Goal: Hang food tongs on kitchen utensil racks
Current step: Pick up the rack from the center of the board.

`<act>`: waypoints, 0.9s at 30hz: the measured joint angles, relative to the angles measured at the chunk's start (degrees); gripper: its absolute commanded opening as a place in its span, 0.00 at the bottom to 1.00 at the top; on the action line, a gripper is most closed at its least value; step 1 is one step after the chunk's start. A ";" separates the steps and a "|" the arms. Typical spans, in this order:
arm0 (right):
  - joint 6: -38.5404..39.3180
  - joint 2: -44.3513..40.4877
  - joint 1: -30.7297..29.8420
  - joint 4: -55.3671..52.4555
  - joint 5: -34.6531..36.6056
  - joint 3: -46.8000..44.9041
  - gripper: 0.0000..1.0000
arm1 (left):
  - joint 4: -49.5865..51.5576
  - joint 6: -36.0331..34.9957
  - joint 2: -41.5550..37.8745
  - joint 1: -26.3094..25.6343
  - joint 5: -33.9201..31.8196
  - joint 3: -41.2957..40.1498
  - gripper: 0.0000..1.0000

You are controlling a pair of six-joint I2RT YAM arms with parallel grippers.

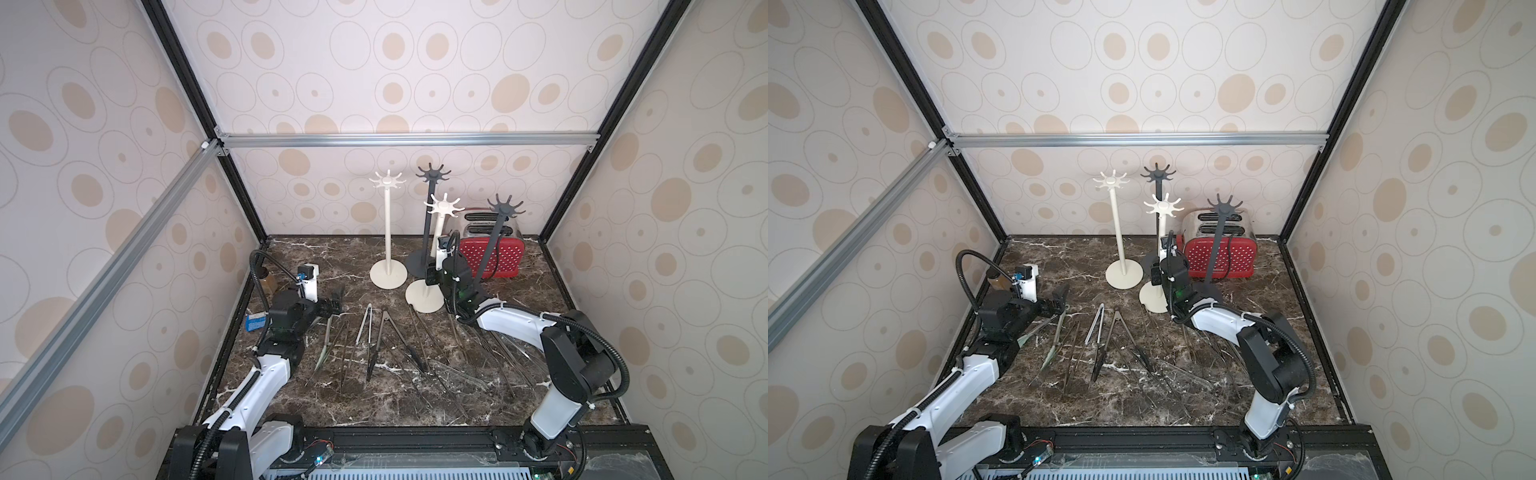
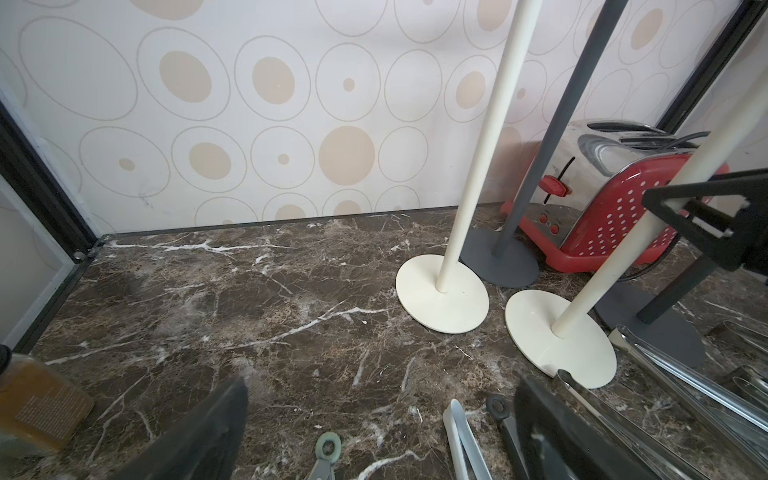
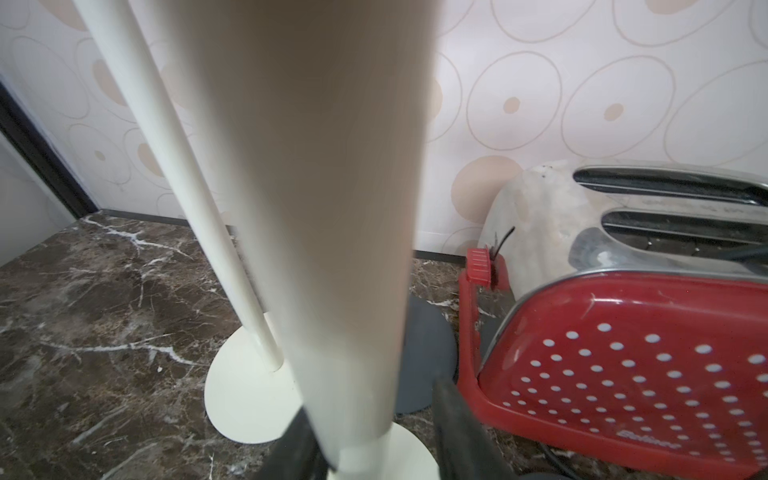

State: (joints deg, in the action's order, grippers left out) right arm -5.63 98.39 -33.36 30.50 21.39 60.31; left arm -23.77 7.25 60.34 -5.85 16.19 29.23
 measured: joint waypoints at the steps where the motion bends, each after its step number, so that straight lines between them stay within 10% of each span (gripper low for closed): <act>1: 0.24 0.00 -0.02 0.00 -0.48 0.09 0.23 | 0.00 -0.02 0.00 0.00 -0.02 0.00 0.99; 5: 0.74 0.00 0.00 -0.13 -1.99 0.24 0.00 | 0.09 -0.02 -0.02 0.00 -0.09 0.00 0.99; 27: 7.67 -2.40 0.07 -5.64 -8.07 4.76 0.00 | 2.01 0.07 -1.03 0.00 -2.64 0.00 0.99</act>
State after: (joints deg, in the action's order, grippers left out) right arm 2.04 95.98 -33.30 24.86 13.32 65.08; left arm -21.76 7.31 59.31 -5.85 13.54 29.23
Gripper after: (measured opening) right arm 0.197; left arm 0.989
